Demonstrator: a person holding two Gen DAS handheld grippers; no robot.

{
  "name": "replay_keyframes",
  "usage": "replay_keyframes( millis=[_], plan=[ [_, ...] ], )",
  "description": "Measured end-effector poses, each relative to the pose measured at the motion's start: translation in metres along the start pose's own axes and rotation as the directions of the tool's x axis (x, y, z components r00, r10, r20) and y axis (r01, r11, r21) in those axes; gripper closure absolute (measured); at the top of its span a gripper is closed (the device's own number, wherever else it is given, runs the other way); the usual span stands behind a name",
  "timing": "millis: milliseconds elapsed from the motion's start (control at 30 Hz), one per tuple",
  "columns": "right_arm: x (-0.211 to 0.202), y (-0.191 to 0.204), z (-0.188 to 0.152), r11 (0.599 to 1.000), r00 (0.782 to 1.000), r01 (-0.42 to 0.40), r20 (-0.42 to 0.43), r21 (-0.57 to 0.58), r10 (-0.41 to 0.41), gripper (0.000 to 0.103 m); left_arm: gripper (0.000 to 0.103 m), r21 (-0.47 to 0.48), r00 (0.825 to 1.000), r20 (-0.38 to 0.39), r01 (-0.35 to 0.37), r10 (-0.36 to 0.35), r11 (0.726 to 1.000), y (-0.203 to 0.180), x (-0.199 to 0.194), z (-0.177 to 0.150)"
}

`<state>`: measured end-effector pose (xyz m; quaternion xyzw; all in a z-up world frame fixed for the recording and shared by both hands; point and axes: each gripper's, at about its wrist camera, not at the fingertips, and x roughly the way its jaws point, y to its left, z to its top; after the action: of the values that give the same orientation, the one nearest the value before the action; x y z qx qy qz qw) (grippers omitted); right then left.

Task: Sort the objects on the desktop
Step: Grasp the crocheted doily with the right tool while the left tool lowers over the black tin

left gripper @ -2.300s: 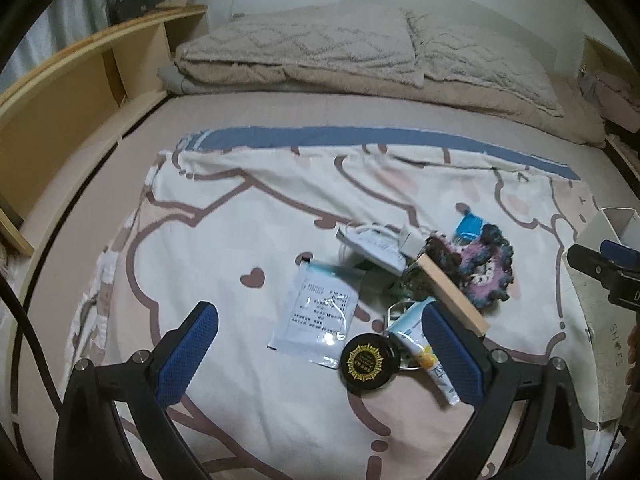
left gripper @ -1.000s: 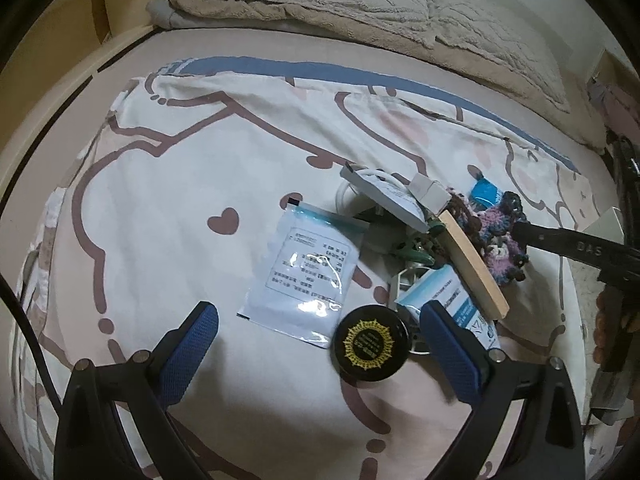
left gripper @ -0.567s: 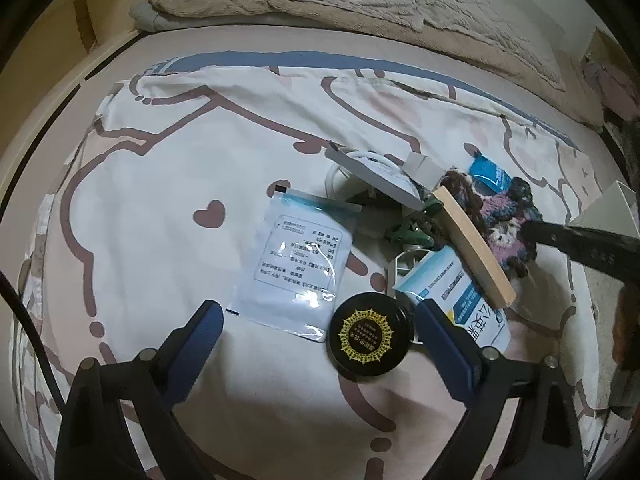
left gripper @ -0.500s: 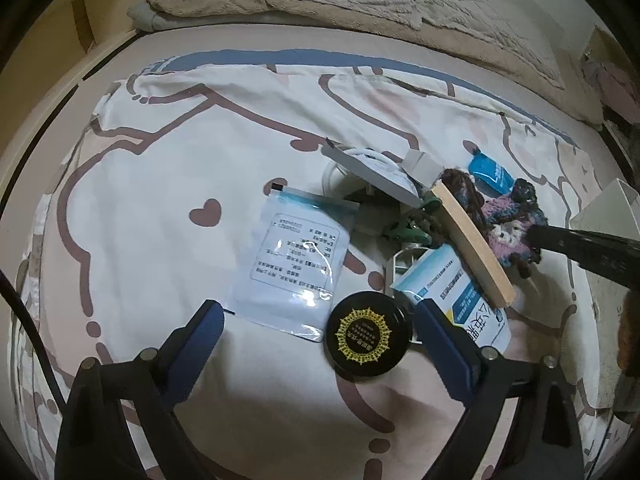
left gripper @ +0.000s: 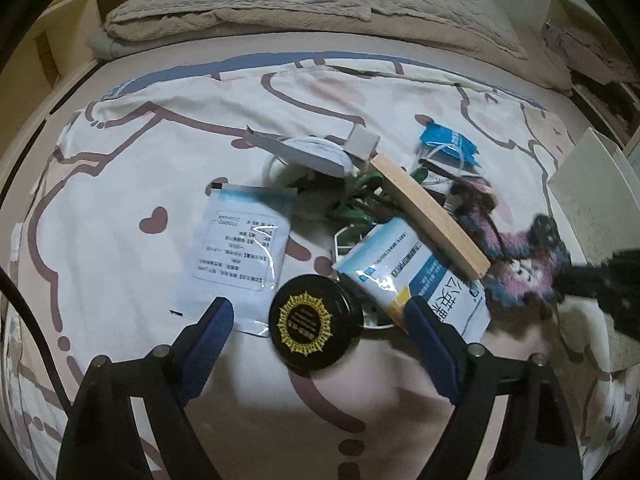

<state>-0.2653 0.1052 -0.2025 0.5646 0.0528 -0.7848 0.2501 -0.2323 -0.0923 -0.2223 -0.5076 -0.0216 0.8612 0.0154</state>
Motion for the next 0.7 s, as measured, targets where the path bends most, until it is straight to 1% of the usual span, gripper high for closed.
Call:
replay_keyframes(
  millis=[33, 100, 167, 267, 300, 467, 567, 633, 700],
  plan=[
    [-0.002, 0.001, -0.006, 1.000, 1.000, -0.009, -0.008, -0.009, 0.009, 0.095, 0.016, -0.003, 1.000, 0.003, 0.005, -0.005, 1.000, 0.000, 0.000, -0.001],
    [-0.002, 0.004, -0.018, 0.999, 0.998, -0.044, -0.056, -0.017, 0.043, 0.095, 0.016, -0.021, 1.000, 0.004, 0.025, -0.025, 0.999, 0.002, -0.001, -0.002],
    [-0.004, 0.009, -0.027, 0.997, 0.994, -0.068, -0.082, -0.021, 0.066, 0.095, 0.016, -0.057, 0.999, 0.002, 0.052, -0.052, 0.997, 0.006, 0.000, -0.004],
    [-0.009, 0.018, -0.039, 0.994, 0.992, -0.089, -0.097, -0.065, 0.082, 0.095, 0.016, -0.086, 0.997, 0.002, 0.072, -0.072, 0.994, 0.010, 0.001, -0.005],
    [-0.010, 0.020, -0.043, 0.993, 0.991, -0.097, -0.102, -0.070, 0.089, 0.095, 0.019, -0.095, 0.997, 0.001, 0.079, -0.079, 0.992, 0.011, 0.001, -0.005],
    [-0.015, 0.021, -0.045, 0.994, 0.995, -0.065, -0.080, -0.088, 0.058, 0.095, 0.032, -0.112, 0.994, -0.001, 0.108, -0.109, 0.988, 0.010, 0.001, -0.003],
    [-0.019, 0.017, -0.039, 0.996, 0.996, -0.065, -0.058, -0.062, 0.061, 0.095, 0.034, -0.095, 0.995, 0.002, 0.101, -0.101, 0.990, 0.006, -0.001, -0.002],
    [-0.022, 0.014, -0.033, 0.997, 0.998, -0.055, -0.037, -0.050, 0.054, 0.095, 0.037, -0.075, 0.995, 0.005, 0.096, -0.096, 0.993, 0.005, -0.002, -0.004],
    [-0.023, 0.011, -0.026, 0.998, 0.998, -0.052, -0.019, -0.028, 0.052, 0.095, 0.044, -0.058, 0.996, 0.007, 0.089, -0.089, 0.994, 0.005, -0.003, -0.006]
  ],
)
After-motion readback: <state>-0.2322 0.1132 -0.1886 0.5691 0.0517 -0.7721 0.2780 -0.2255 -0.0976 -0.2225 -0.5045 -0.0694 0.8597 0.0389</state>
